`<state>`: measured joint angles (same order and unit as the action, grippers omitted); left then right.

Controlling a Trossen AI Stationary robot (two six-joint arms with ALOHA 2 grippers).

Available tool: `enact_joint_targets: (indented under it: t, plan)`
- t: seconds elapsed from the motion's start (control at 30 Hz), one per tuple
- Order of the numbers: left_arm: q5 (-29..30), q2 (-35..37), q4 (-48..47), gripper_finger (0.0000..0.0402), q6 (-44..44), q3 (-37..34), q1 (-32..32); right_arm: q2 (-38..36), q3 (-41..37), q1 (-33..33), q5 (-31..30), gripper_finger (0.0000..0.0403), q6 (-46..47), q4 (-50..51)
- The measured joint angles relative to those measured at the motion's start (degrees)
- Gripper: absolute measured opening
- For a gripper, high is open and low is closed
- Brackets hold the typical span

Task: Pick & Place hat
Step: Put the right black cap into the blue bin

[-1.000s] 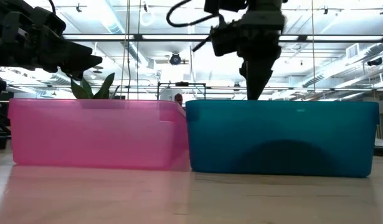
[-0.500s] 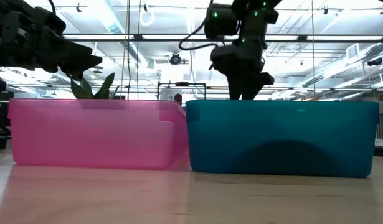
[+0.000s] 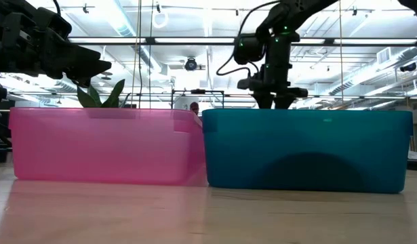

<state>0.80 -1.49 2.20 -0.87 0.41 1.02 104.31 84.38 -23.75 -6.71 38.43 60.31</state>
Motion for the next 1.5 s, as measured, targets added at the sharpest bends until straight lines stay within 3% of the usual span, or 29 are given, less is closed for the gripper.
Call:
enact_joint_targets:
  t: [0.27, 0.47, 1.0, 1.13, 1.33, 1.5]
  plan:
    - [0.00, 0.01, 0.00, 0.0197, 0.01, 0.00, 0.00, 0.20, -0.36, -3.61, -4.89, 0.0185, 1.20, -1.71]
    - [0.01, -0.01, 0.02, 0.0197, 0.00, 0.01, 0.00, 0.37, -5.74, -5.86, -4.86, 0.0185, 0.14, -11.37]
    - [0.00, 0.01, 0.02, 0.0197, 0.01, 0.02, -0.02, 0.20, -17.34, -10.83, -4.13, 0.0162, -1.64, -19.31]
    - [0.01, 0.00, 0.02, 0.0197, 0.01, 0.02, -0.01, 0.20, -17.62, -11.18, -3.96, 0.0132, -3.39, -19.76]
    - [0.00, -0.01, 0.02, 0.0197, 0.01, 0.00, 0.00, 0.28, -17.70, -11.10, -3.71, 0.0020, -7.57, -20.60]
    - [0.00, -0.01, 0.02, 0.0197, 0.01, 0.02, -0.02, -0.19, -17.76, -11.12, -3.83, 0.0011, -9.13, -20.51]
